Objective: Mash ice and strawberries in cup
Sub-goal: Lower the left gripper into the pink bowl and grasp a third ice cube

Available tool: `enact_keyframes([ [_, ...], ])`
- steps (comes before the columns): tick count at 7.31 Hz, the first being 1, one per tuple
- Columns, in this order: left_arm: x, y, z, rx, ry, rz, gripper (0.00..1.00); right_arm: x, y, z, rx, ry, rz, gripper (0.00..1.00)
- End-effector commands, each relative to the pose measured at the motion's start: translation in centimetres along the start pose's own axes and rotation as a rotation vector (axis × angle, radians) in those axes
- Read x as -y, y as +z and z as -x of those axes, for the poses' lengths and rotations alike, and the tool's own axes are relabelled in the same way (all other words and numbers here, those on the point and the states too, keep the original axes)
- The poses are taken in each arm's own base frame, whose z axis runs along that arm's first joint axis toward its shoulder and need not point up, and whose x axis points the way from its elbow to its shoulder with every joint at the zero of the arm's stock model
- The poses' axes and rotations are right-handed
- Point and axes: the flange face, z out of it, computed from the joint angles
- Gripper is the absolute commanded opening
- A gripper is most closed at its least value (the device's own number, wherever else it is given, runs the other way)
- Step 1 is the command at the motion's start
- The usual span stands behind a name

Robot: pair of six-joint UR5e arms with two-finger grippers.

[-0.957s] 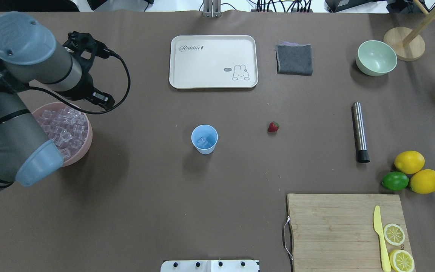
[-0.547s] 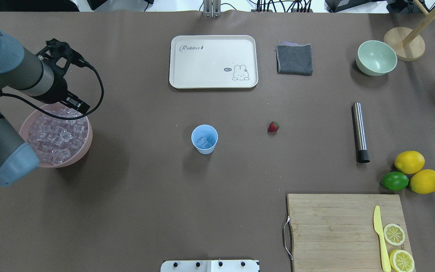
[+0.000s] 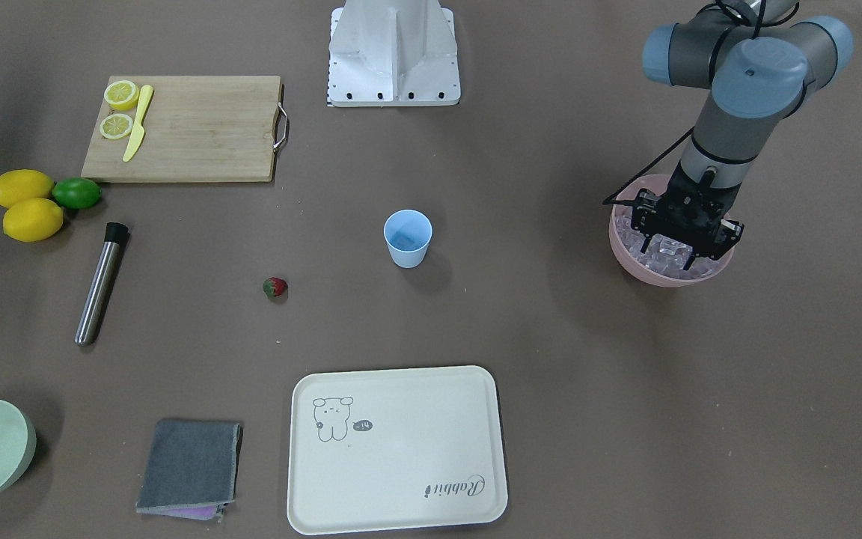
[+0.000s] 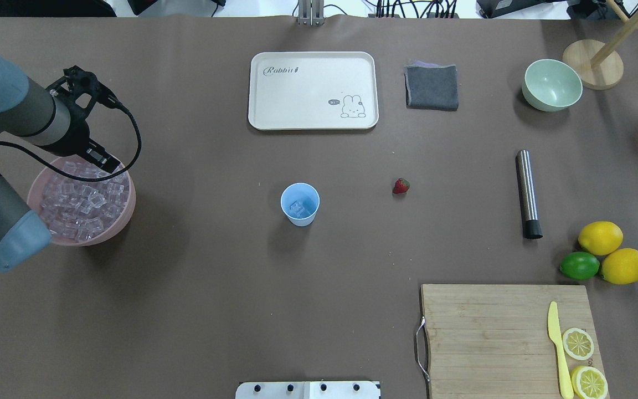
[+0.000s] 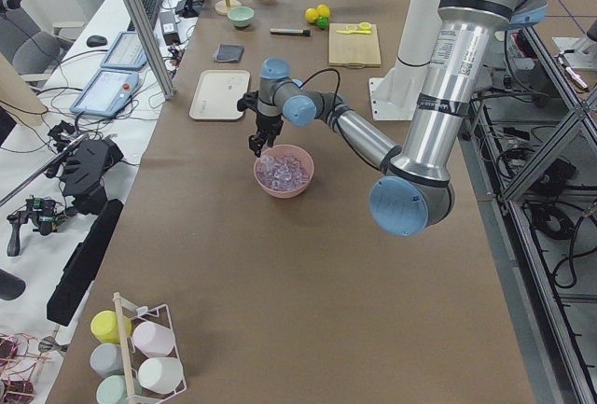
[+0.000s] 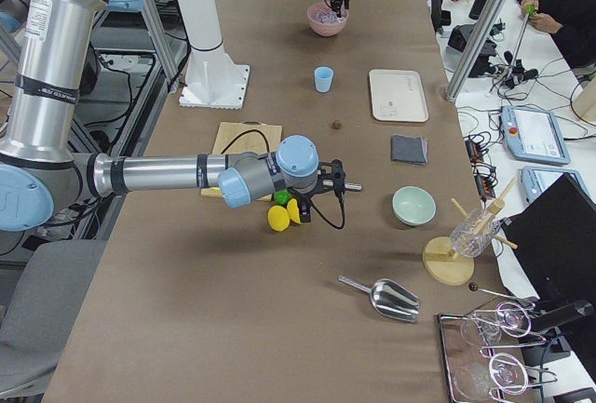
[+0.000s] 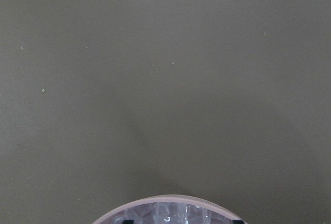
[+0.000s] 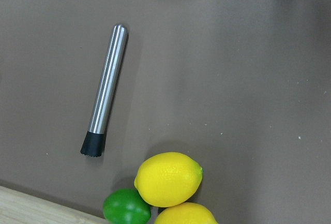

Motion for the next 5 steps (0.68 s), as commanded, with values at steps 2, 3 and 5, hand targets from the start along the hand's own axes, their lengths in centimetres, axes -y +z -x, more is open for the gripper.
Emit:
enact_keyframes([
  [2,-0.1,1.1,0.0,0.002,-0.017,0.02,0.68,-0.4,0.1,-0.1,0.009,0.003,0.006,1.0],
  [3,-0.3,1.5,0.2,0.005,-0.021,0.03,0.68,-0.4,0.1,-0.1,0.009,0.005,0.006,1.0],
  [5,-0.4,2.2,-0.1,-0.008,-0.046,0.046,0.68,-0.4,0.1,-0.1,0.011,0.005,0.006,1.0],
])
